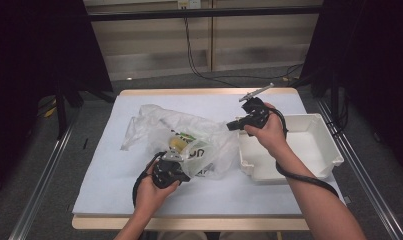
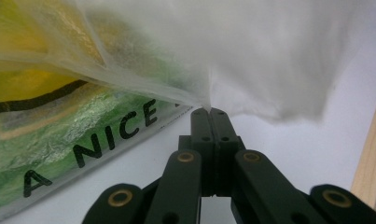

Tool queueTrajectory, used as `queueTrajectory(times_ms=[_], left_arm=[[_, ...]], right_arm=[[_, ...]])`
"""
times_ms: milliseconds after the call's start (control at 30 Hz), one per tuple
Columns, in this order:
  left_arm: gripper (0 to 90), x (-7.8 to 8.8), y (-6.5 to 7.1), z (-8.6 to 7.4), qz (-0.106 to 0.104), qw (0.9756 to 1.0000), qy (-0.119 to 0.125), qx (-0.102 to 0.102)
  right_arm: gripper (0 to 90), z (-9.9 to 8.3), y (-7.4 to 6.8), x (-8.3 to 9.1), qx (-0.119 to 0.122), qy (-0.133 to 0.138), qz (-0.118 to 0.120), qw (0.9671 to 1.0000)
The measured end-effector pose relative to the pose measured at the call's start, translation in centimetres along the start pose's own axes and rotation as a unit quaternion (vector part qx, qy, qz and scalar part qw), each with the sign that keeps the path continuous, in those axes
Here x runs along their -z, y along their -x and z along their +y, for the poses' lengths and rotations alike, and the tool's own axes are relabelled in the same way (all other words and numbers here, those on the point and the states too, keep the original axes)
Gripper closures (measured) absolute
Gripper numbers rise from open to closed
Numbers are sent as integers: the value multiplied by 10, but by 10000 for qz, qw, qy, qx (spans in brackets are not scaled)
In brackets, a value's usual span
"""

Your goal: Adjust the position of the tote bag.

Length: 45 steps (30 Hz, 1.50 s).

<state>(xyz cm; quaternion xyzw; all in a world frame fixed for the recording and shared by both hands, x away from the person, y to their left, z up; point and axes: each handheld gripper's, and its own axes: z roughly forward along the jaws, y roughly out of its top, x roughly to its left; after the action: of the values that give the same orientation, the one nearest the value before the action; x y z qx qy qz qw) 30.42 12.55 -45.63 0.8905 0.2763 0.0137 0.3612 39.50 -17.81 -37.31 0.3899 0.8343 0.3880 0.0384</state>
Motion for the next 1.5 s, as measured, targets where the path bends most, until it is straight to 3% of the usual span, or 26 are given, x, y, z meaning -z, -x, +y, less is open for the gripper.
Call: queueTrajectory(times_ms=[167,267,333,400,467,600,733,833,933,967,1033,1100,1167,1233,1267,1333,1433,1500], left_arm=[[900,-4,2,-2,-87,9999,-107,-19],[900,-4,3,-2,-69,10000,32,6],[900,-2,0,0,-11,10000,29,18],[900,0,-3,-1,40,9998,173,94],[900,4,-6,-1,248,9996,150,13],[882,17,-12,-1,455,9982,389,98],[742,26,-16,3,602,9957,662,256],[606,23,-21,6,559,9937,858,459],[472,18,-19,11,453,9935,954,433],[447,16,-18,13,404,9933,994,432],[391,13,-18,16,531,9927,995,422],[385,10,-20,19,476,9917,1075,524],[436,7,-20,22,537,9921,1016,501],[634,3,-21,23,591,9938,812,485],[773,2,-22,24,498,9944,768,535],[885,1,-22,24,395,9946,734,621],[900,2,-19,24,241,9953,589,734],[900,2,-13,24,254,9966,525,589]], right_arm=[[900,3,24,-6,-170,80,-284,9994],[900,5,34,-11,-243,123,-186,9995],[900,5,33,-14,-143,39,-127,9998],[900,4,31,-16,-112,-16,-141,9998],[900,2,29,-17,-103,-35,-73,9999],[900,-2,25,-16,-50,-72,-18,10000],[900,-5,20,-15,41,-107,25,9999],[900,-7,14,-15,75,-148,47,9999],[900,-7,10,-13,88,-159,23,9998],[900,-7,9,-13,77,-147,53,9998],[899,-7,8,-13,103,-118,54,9999],[899,-6,6,-13,106,-159,29,9998],[899,-5,4,-14,153,-160,81,9997],[898,-4,2,-15,180,-186,80,9996],[899,-3,2,-15,208,-187,100,9996],[898,-3,3,-16,208,-197,83,9996],[899,-4,7,-16,167,-191,76,9996],[899,-5,11,-17,115,-196,24,9997]])
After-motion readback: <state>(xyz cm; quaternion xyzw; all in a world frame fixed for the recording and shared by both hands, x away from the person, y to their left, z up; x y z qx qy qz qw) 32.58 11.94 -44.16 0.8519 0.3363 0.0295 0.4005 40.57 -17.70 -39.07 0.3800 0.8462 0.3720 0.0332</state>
